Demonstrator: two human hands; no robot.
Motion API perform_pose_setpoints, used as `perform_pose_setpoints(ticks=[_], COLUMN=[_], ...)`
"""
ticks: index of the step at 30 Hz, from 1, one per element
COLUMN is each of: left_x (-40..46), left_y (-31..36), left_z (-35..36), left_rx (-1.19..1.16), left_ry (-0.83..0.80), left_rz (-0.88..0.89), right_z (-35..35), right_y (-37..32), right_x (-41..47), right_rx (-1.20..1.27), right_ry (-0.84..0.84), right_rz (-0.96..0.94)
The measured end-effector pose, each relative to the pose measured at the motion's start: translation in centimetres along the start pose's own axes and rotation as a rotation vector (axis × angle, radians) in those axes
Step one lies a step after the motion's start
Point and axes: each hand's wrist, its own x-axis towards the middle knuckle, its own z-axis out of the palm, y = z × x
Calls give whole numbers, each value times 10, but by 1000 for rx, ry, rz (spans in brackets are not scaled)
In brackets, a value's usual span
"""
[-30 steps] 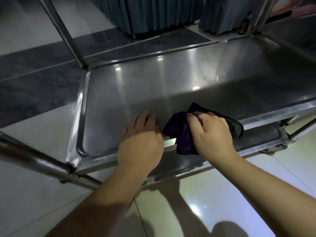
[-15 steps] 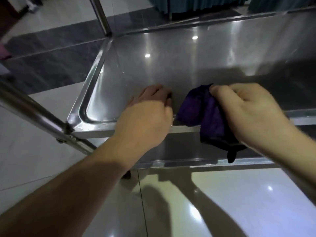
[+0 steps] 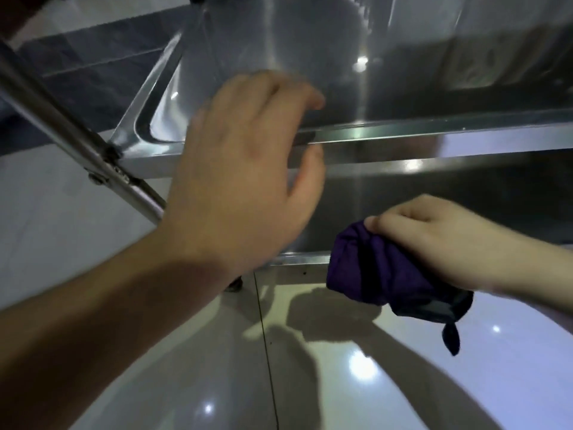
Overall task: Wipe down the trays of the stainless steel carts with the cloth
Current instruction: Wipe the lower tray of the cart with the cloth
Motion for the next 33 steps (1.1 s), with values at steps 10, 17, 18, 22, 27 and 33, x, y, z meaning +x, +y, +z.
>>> perform_pose_setpoints(ticks=[10,17,18,22,27,33], left_x=[-126,-171,-174,-177,-162,-130], left_y=[-57,-108,-114,-136,-162,-169], left_z=[58,87,89,91,100,117], left_rx=[61,47,30,-59,-457,-914], left_ry=[-537,-598,-594,-653,-385,-59], left_rz=[-108,-339,-406,-755,-1002,-939], right_z=[50,90,98,150,222,241], right_y=[38,46,42,29,30,12], right_x=[89,142,145,145,152,183], right_rx=[477,114,14,-241,-537,-565], right_ry=[310,589,617,576,301,-37], right_rz=[262,118,49,-126,-162,-116])
